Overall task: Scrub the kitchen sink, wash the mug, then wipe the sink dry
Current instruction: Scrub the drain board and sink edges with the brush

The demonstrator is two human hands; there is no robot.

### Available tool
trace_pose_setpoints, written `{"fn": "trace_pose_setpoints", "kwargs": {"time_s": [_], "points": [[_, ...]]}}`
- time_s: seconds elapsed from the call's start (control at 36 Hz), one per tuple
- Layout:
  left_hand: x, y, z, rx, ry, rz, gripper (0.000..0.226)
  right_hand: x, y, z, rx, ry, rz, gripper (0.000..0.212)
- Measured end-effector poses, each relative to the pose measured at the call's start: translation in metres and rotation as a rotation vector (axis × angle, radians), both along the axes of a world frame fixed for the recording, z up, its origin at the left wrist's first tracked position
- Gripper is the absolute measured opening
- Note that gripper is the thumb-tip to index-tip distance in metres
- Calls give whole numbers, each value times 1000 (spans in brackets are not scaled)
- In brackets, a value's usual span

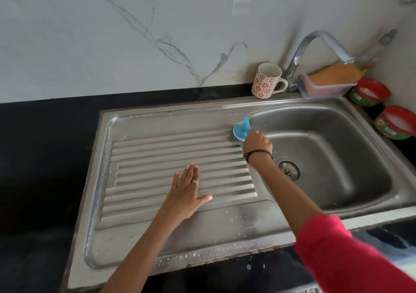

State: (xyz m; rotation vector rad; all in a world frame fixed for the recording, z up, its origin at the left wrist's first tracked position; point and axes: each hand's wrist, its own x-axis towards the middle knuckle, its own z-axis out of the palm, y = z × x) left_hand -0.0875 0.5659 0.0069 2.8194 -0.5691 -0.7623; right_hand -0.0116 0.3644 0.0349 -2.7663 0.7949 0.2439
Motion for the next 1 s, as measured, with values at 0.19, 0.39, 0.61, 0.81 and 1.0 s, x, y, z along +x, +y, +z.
{"fn": "trace_pose_setpoints", "kwargs": {"time_s": [0.19, 0.39, 0.61, 0.81, 1.0], "points": [[2, 9, 1, 7, 37, 31, 84, -96, 28, -13, -95, 70, 37, 23], [0, 17, 5, 1, 26, 37, 84, -20, 10, -2, 13, -17, -54, 31], [-7, 34, 6, -11, 11, 48, 83, -41, 29, -6, -15, -1, -46, 29], [-14, 68, 3, -11, 31, 103, 83, -50, 52, 1, -51, 32, -62, 28], [-20, 106, 3, -5, 46, 143, 84, -11, 126, 2, 82, 36, -40, 35]]}}
